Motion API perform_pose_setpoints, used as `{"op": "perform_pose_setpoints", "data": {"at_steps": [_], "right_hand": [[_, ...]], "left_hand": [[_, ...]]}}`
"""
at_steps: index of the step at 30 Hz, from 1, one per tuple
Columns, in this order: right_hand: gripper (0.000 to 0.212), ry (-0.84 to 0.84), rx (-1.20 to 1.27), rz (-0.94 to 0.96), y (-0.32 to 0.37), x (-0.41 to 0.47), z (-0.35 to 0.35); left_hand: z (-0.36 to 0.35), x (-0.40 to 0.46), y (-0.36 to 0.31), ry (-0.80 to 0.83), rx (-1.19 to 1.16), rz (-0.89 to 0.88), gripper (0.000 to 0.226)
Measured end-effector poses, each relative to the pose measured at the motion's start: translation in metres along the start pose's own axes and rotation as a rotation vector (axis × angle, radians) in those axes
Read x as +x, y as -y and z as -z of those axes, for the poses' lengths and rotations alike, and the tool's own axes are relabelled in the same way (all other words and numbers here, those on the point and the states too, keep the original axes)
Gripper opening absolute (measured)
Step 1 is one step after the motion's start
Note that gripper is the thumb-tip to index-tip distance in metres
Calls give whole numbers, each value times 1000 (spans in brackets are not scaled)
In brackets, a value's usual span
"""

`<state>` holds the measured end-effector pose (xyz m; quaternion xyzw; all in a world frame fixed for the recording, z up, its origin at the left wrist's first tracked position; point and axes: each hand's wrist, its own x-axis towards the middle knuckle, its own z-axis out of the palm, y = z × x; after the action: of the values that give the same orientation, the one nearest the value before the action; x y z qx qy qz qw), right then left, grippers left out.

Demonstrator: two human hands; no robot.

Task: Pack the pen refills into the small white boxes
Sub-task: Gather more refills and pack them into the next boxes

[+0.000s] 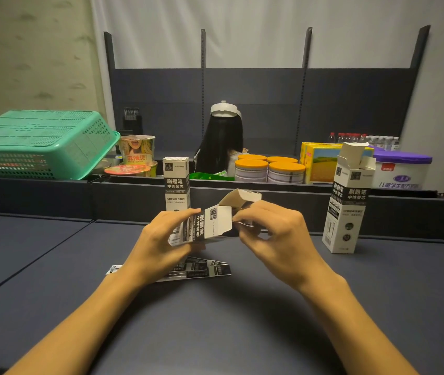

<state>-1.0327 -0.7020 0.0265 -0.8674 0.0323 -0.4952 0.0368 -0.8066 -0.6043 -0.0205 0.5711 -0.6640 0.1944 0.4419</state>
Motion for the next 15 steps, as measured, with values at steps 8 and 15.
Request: {"op": "perform_pose_setpoints", "data": {"at_steps": [8, 15], "right_hand": [[17, -25, -25, 35, 5, -1, 0], [17, 56, -91, -57, 4, -4, -1]], "left_hand": [[1, 0, -1, 2, -21, -1, 67], [0, 0, 1, -6, -9, -5, 65]]}}
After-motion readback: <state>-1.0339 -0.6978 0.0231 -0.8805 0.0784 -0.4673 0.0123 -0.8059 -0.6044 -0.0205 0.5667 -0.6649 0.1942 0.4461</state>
